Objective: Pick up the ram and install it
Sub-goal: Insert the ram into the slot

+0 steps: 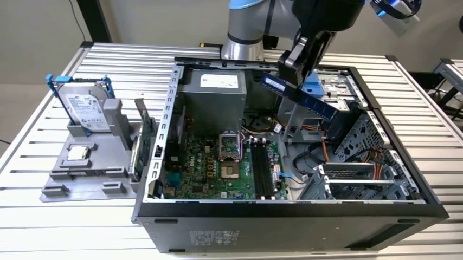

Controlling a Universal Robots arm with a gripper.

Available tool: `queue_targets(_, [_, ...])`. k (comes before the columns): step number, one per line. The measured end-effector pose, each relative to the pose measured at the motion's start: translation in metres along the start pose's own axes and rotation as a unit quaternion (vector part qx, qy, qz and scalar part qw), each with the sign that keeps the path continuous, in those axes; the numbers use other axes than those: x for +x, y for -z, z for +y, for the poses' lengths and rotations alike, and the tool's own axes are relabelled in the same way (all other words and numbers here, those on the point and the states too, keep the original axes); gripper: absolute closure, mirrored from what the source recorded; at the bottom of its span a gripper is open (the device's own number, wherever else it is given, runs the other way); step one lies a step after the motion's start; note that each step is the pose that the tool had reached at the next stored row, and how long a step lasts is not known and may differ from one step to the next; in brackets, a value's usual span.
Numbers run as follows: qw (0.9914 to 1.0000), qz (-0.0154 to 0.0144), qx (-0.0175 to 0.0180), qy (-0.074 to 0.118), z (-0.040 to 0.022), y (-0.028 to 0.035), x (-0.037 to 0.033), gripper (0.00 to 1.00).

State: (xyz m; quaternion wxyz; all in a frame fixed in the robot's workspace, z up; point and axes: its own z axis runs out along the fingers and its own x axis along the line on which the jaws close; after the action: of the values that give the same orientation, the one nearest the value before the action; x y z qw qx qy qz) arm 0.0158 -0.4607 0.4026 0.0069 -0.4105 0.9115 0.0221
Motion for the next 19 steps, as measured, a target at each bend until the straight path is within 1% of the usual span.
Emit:
queue_targets(2, [0.99992, -0.0002, 0.0001, -0.013, 0.0, 0.0, 0.0, 1.0])
queue_targets(5, [0.99949, -0.0004, 0.0001, -0.032, 0.0, 0.0, 0.0, 1.0])
queue_targets(8, [0.99862, -0.0005, 0.0001, -0.053, 0.0, -0.0001, 0.0, 1.0])
queue_targets(10, [0.99786, -0.0007, 0.0001, -0.065, 0.0, -0.0001, 0.0, 1.0])
queue_targets(12, [0.99692, -0.0009, 0.0002, -0.078, 0.0, 0.0, 0.0, 1.0])
queue_targets(15, [0.99505, -0.0012, 0.0005, -0.099, 0.0, 0.0, 0.0, 1.0])
queue_targets(18, [0.99289, -0.0016, 0.0007, -0.119, 0.0, 0.0, 0.0, 1.0])
queue_targets(19, [0.99204, -0.0017, 0.0007, -0.126, 0.0, 0.0, 0.0, 1.0])
